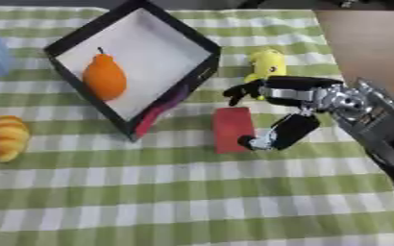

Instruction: Pick up objects on the table and place them in the box.

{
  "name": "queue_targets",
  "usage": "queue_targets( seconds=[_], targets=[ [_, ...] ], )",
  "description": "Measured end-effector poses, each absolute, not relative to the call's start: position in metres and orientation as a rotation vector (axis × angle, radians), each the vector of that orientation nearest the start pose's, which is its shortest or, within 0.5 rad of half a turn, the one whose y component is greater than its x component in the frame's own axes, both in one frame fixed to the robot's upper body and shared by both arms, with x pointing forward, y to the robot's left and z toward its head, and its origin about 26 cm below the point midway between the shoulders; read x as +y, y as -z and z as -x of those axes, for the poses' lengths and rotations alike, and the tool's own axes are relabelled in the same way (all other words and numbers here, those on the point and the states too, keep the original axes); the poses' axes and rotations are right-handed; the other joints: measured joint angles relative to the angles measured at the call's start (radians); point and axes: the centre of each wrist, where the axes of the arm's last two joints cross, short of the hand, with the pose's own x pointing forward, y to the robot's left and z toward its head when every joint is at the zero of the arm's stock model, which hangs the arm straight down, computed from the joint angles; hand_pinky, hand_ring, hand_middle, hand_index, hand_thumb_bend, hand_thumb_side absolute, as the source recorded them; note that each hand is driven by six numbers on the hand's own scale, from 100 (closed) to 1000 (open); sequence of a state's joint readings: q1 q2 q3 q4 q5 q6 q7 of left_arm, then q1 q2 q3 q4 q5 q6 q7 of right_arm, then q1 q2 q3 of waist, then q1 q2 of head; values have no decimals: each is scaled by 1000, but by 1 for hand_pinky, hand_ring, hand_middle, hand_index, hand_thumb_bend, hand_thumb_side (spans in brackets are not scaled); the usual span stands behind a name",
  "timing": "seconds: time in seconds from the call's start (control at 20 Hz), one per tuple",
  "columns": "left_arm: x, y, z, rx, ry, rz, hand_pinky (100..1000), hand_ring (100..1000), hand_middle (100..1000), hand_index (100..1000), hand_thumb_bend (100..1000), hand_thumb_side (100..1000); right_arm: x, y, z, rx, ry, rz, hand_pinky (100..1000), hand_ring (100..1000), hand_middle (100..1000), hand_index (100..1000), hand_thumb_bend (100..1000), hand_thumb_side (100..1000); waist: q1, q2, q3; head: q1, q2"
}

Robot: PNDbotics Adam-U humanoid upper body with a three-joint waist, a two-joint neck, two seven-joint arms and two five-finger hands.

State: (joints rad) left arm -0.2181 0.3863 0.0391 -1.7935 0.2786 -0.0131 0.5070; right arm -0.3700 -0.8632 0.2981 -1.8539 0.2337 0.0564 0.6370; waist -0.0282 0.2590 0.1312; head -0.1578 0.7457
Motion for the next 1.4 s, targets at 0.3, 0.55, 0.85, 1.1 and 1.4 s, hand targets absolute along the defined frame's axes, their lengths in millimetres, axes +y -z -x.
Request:
queue_targets(
  seconds=[0.3, 0.55, 0.85, 1.1, 1.4],
  targets=[
    [306, -140, -315, -2007, -342, -324, 698, 699, 730, 710, 395, 620, -296, -199, -319, -1370, -1636, 325, 963, 1000, 856, 1000, 307, 361, 0, 4, 4, -1, -1],
    [306, -141, -316, -2008, -342, -323, 698, 699, 727, 710, 394, 621, -297, -197, -321, -1365, -1638, 333, 963, 1000, 857, 1000, 308, 356, 0, 9, 5, -3, -3],
    [306, -141, -316, -2008, -343, -322, 699, 699, 725, 710, 393, 621, -297, -196, -322, -1365, -1637, 334, 963, 1000, 858, 1000, 311, 342, 0, 12, 6, -4, -9],
    [306, -141, -316, -2009, -343, -321, 699, 698, 725, 710, 393, 621, -298, -195, -323, -1364, -1640, 340, 963, 1000, 859, 1000, 315, 344, 0, 15, 6, -4, -9],
    [305, -141, -316, -2010, -343, -321, 699, 698, 726, 708, 393, 622, -299, -194, -325, -1355, -1649, 353, 963, 1000, 860, 1000, 345, 332, 0, 19, 11, -4, -10]
  ],
)
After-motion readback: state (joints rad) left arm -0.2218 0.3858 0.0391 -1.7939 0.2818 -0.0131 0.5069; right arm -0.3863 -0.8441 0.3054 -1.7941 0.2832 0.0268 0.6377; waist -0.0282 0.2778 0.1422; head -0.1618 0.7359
